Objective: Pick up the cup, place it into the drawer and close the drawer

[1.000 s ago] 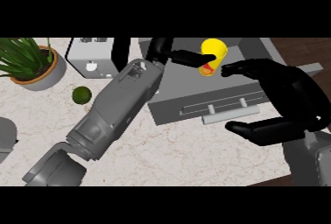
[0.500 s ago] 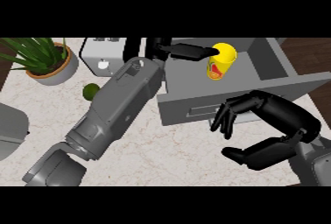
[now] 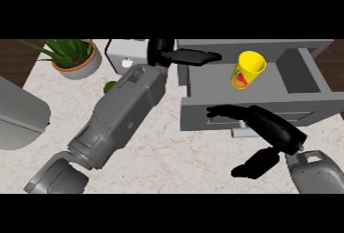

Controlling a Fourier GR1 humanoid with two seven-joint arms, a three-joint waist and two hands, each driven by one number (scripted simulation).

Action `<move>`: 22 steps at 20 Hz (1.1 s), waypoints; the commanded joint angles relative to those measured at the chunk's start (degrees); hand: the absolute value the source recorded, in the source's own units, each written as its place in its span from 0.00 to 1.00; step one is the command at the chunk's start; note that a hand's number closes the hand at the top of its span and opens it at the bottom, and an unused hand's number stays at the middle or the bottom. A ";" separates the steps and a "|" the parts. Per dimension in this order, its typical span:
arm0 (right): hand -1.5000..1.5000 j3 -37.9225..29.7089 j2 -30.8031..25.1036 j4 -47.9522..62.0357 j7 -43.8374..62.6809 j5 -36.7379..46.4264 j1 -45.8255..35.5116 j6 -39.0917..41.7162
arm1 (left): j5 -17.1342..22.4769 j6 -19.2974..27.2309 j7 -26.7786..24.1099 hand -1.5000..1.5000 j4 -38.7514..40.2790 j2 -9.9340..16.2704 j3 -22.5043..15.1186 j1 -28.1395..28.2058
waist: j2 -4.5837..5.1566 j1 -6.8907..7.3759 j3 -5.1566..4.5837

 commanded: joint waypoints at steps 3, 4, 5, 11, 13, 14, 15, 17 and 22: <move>0.00 4.57 2.11 19.52 -9.06 12.37 -2.94 -6.01 | 0.98 -2.80 -1.43 0.00 -2.67 0.31 1.22 4.64 | -0.15 4.09 0.03; 0.00 6.25 1.59 20.64 -9.30 13.57 -2.74 -4.89 | 0.39 -2.74 -1.90 0.00 -1.85 1.10 1.55 3.73 | -0.15 3.05 0.00; 0.00 6.20 2.38 25.50 -10.65 15.15 -5.30 -6.45 | 0.80 -3.39 -1.71 0.00 -4.41 0.44 0.98 6.27 | -0.31 4.99 0.03; 1.00 2.86 5.64 46.61 -19.00 18.32 -13.35 -13.49 | 1.00 -7.05 0.46 0.00 -11.52 5.66 0.61 13.02 | -0.48 6.80 0.08; 1.00 0.87 5.88 52.24 -21.01 18.48 -18.68 -14.58 | 1.15 -7.44 1.16 0.00 -12.15 6.33 0.73 12.97 | -0.04 8.12 0.14; 1.00 -1.38 4.23 53.83 -26.07 17.40 -18.18 -16.80 | 1.21 -6.35 0.62 0.00 -11.66 6.02 1.26 12.19 | 0.44 7.91 0.23; 1.00 -2.87 4.29 55.76 -27.21 16.20 -20.10 -16.11 | 1.15 -8.79 0.19 0.00 -12.77 7.50 0.88 15.21 | 0.23 7.82 0.17; 1.00 -5.35 2.81 59.25 -28.46 15.85 -23.64 -17.20 | 1.71 -9.39 1.03 0.00 -14.30 8.54 1.25 15.97 | 0.35 8.83 0.19; 1.00 -11.35 1.58 65.71 -28.36 13.46 -31.85 -20.15 | 1.69 -11.12 3.84 0.00 -16.98 10.71 0.40 17.60 | 0.92 11.37 0.29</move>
